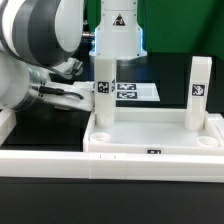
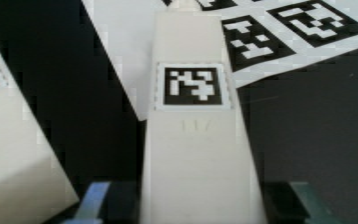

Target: Assemble desk

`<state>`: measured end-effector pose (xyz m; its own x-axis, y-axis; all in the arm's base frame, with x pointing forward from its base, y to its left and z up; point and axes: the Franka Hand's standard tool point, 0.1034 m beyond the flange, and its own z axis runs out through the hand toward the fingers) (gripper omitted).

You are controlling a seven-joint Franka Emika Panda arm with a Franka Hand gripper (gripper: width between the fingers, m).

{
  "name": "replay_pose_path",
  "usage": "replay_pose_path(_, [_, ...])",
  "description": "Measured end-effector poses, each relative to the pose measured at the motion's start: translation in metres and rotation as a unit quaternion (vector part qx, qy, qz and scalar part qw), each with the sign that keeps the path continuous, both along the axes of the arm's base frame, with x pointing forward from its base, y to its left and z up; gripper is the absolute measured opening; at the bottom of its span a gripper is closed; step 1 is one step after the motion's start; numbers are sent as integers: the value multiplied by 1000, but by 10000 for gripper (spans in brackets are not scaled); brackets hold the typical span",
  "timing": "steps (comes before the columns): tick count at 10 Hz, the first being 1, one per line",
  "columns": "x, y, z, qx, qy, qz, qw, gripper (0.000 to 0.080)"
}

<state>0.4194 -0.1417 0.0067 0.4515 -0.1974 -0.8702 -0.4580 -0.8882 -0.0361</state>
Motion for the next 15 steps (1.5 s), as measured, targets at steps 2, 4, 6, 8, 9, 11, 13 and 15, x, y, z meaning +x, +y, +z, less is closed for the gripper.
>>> replay_pose_path(2, [7, -5, 5, 14, -18, 14, 1000, 288])
replay_pose_path(4, [19, -13, 16, 28, -44, 33, 998, 288])
replay_pose_path(6, [32, -16, 30, 47, -76, 57, 994, 288])
replay_pose_path(8, [45, -18, 42, 52, -107, 69, 990, 288])
replay_pose_path(9, [44, -19, 39, 50, -107, 69, 991, 288])
replay_pose_path(11, [48, -21, 38, 42, -122, 70, 989, 288])
replay_pose_path(13, [68, -26, 40, 16, -171, 80, 982, 288])
replay_pose_path(15, [81, -28, 67, -5, -225, 77, 971, 288])
